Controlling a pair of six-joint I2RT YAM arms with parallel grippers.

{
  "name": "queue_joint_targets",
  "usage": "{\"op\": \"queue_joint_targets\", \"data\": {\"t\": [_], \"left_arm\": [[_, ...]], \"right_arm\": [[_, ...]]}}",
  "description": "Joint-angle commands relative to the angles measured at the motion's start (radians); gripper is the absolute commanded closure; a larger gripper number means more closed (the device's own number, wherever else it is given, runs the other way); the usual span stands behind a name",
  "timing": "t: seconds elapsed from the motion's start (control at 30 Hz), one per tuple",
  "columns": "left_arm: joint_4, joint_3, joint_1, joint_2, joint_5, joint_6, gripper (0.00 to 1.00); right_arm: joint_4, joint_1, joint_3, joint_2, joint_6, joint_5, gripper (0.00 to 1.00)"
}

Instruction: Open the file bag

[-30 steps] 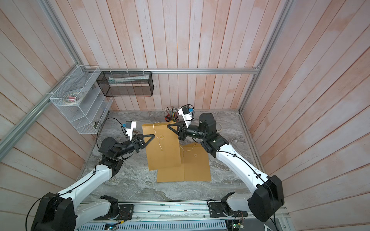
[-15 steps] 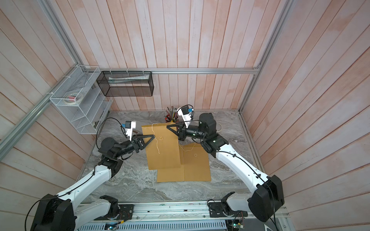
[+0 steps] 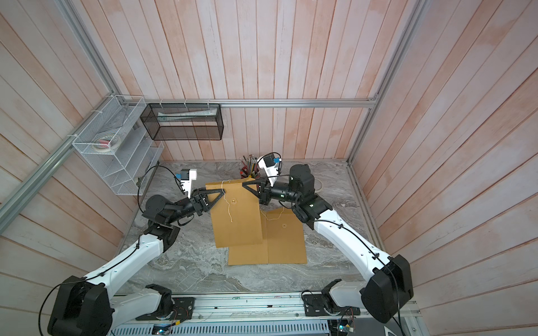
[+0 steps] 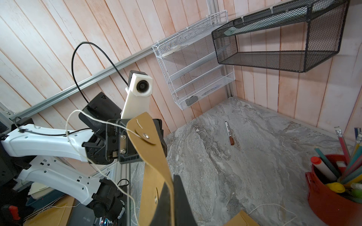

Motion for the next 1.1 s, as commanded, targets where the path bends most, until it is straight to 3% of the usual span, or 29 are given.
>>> {"op": "queue_joint_targets", "data": {"t": [0.0,0.63,1.07], "left_arm": [[0.045,0.042,-0.004,-0.002,0.014,-0.006,0.74],[0.034,0.084,0.0,0.005,0.014,0.005,0.79],[0.001,0.077,0.021,-0.016,0.006,0.02,0.74]], "right_arm": [[0.002,0.003,0.01,0.002,-0.018,-0.005,1.0],[-0.004,0.003,0.004,0.011,-0.02,-0.001,1.0],[-0.013,0.002,0.007,0.006,-0.023,0.001,1.0]]}}
